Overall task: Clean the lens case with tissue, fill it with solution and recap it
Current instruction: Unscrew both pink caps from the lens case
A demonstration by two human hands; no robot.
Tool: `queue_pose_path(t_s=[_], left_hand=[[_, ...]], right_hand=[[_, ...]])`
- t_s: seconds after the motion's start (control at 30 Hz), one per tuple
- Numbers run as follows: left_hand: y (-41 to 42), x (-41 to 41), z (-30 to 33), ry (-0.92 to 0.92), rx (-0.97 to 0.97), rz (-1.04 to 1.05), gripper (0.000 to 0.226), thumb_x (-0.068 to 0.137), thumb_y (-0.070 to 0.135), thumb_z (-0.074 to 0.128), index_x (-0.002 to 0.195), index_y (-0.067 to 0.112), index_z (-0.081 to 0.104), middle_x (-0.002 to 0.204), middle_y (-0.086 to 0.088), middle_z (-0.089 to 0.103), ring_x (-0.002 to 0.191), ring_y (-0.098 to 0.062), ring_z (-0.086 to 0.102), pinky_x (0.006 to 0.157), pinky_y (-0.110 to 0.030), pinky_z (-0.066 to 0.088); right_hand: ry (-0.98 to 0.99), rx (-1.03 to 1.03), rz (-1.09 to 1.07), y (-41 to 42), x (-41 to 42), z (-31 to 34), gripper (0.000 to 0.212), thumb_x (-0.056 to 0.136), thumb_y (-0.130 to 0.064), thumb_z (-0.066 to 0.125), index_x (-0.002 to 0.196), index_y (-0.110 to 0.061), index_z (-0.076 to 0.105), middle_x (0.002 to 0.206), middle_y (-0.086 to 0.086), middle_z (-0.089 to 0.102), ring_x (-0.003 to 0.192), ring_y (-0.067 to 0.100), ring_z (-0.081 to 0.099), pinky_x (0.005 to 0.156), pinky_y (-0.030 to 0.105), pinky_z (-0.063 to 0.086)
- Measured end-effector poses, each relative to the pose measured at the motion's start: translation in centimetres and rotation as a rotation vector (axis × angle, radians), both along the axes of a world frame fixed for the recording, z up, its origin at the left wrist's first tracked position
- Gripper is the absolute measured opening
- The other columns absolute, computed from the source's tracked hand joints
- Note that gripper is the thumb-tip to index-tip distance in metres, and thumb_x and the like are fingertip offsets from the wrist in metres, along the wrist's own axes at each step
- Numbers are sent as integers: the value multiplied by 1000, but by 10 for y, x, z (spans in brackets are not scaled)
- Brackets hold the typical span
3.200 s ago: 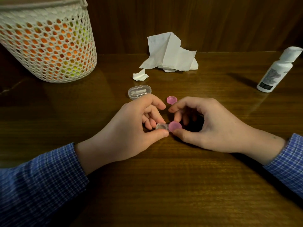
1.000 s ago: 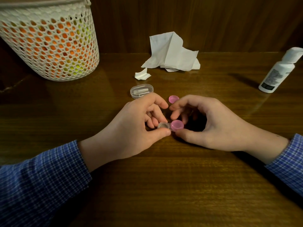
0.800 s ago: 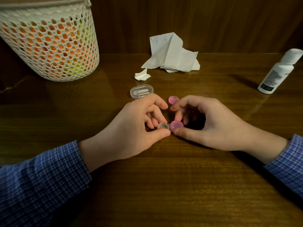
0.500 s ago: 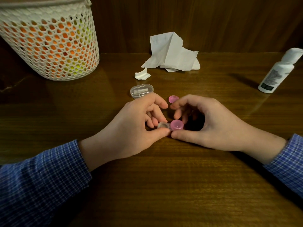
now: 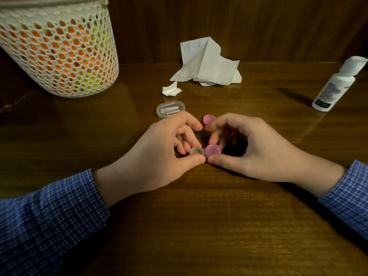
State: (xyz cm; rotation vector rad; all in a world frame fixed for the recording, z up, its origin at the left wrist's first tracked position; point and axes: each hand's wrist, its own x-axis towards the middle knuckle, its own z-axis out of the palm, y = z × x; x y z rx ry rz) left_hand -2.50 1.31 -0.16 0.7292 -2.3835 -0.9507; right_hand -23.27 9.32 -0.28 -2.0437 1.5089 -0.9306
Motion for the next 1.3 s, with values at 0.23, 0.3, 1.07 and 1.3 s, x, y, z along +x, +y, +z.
queue_pose_path(t_s=[0.23, 0.3, 1.07, 1.3], left_hand=[[1, 0, 1, -10, -10, 9, 52, 79, 20, 85, 125, 18, 60, 91, 9, 73, 83, -11, 70, 70, -27, 59], [1, 0, 1, -12, -12, 11, 52, 79, 21, 85, 125, 18, 60, 91, 9, 73, 83, -11, 70, 70, -27, 59], [1, 0, -2, 19, 11, 14, 52, 79, 19, 85, 124, 18, 60, 93, 9, 73, 84, -12, 70, 71, -26, 59], [2, 0, -1, 15, -12, 4, 51, 79, 20, 85, 123, 16, 60, 92, 9, 73, 83, -11, 70, 69, -23, 58]], right_hand=[[-72, -3, 40, 0, -4, -1, 45, 85, -15, 79, 126, -14, 62, 100, -6, 75, 91, 16, 72, 93, 24, 55], [-127, -9, 41, -1, -6, -1, 43, 86, -12, 78, 126, -12, 61, 101, -4, 75, 92, 17, 72, 93, 30, 57], [-63, 45, -457, -35, -29, -9, 41, 83, -21, 83, 118, -29, 64, 98, -14, 71, 95, -12, 63, 74, 6, 52], [-80, 78, -480, -42, -29, -11, 42, 83, -20, 83, 119, -26, 64, 97, -15, 70, 92, -12, 64, 70, 2, 50]])
